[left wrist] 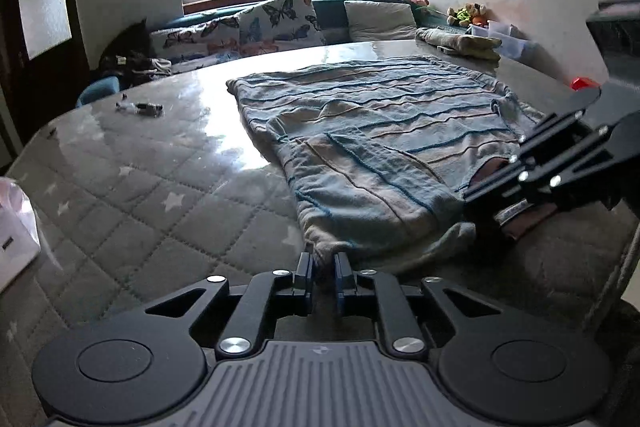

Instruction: Fold towel

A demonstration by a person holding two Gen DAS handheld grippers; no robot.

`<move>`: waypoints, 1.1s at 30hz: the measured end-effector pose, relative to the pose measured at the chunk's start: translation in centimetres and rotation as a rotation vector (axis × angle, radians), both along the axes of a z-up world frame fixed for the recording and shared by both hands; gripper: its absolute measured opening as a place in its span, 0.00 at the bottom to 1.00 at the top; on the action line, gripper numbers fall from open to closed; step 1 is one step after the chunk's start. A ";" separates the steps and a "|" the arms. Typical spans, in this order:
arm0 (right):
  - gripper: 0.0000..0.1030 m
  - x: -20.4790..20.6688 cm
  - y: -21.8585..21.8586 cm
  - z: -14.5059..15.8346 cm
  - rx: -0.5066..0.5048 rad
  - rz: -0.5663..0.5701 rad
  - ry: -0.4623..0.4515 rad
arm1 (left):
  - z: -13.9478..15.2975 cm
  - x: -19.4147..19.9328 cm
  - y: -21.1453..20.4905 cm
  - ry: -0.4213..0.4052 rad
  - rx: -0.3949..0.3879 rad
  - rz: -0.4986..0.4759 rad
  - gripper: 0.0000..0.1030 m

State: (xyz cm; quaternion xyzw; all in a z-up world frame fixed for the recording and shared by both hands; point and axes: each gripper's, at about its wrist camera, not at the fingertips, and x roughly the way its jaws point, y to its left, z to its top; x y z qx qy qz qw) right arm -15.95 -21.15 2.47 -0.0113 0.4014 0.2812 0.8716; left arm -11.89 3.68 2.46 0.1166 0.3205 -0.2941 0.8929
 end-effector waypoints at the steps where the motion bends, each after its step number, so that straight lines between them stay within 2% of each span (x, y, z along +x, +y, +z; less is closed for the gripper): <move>1: 0.06 0.0 -0.3 0.1 0.004 -0.006 0.002 | 0.2 0.1 0.3 0.000 -0.010 0.002 0.13; 4: 0.07 0.5 -1.4 1.2 0.026 -0.036 -0.012 | 1.6 0.5 0.9 -0.022 -0.051 0.012 0.14; 11: 0.08 2.4 -2.5 2.7 0.050 -0.095 -0.054 | 3.8 2.6 -0.7 -0.059 -0.131 -0.014 0.14; 15: 0.09 3.2 -2.6 2.9 0.050 -0.102 -0.062 | 3.3 1.5 0.0 -0.059 -0.088 -0.045 0.14; 18: 0.10 3.7 -2.3 2.1 0.040 -0.090 -0.045 | 2.4 1.8 1.2 -0.019 -0.063 0.021 0.14; 20: 0.11 4.3 -2.0 1.6 0.041 -0.098 -0.029 | 2.3 2.1 1.5 -0.008 -0.076 0.045 0.13; 22: 0.21 4.7 -1.7 1.2 0.042 -0.102 -0.015 | 2.6 2.0 0.8 -0.015 -0.102 0.005 0.23; 24: 0.21 4.9 -1.5 0.8 0.035 -0.103 -0.009 | 2.8 1.3 -1.0 -0.044 -0.100 -0.068 0.32; 33: 0.21 4.3 -1.1 0.0 -0.016 -0.077 0.023 | 1.6 1.6 -3.0 -0.033 -0.078 -0.117 0.30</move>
